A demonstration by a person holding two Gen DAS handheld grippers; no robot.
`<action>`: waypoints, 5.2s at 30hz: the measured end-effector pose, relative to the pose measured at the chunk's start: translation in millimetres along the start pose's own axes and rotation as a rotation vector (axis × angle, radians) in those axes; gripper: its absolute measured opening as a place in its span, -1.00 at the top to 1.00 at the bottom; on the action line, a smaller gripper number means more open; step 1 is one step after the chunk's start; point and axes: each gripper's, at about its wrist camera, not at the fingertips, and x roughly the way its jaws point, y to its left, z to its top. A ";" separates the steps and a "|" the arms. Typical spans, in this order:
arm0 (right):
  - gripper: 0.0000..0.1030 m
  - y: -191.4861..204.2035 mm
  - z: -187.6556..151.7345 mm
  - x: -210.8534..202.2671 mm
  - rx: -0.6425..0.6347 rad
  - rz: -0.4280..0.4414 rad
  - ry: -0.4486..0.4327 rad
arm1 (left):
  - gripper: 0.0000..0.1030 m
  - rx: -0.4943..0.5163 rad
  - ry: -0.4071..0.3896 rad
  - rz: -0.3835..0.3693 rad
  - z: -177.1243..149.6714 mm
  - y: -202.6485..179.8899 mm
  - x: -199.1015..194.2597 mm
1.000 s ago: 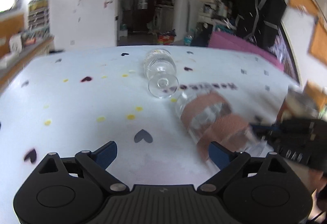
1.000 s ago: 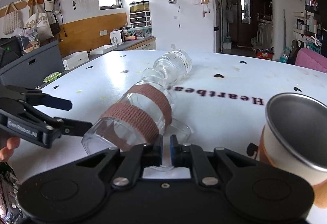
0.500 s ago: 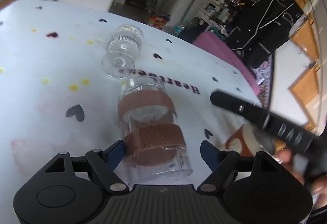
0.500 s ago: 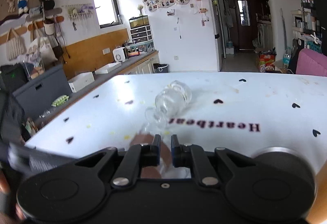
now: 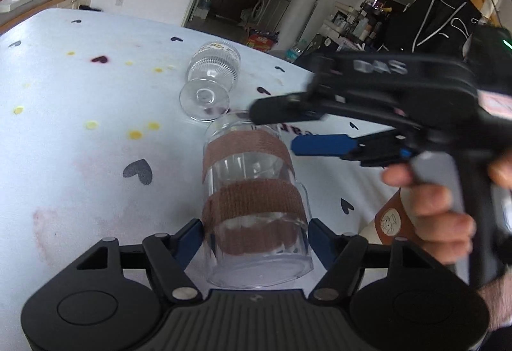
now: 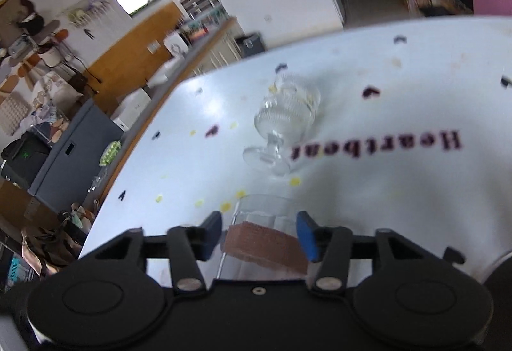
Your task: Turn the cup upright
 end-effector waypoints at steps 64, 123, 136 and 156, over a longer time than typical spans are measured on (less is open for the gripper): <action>-0.32 4.9 -80.7 -140.7 -0.604 -0.024 -0.265 | -0.58 0.464 -0.203 -0.174 -87.9 -57.2 -6.2; -0.49 -11.5 -125.1 -167.9 -0.405 -0.196 -0.472 | -0.92 0.253 -0.390 0.174 -71.3 -75.1 -63.7; -0.73 -11.1 -160.9 -189.5 -0.387 -0.332 -0.529 | -1.00 0.248 -0.446 0.288 -80.9 -72.6 -114.5; -0.99 -15.0 -182.2 -193.9 -0.327 -0.403 -0.553 | -1.00 0.284 -0.428 0.332 -92.7 -80.4 -125.4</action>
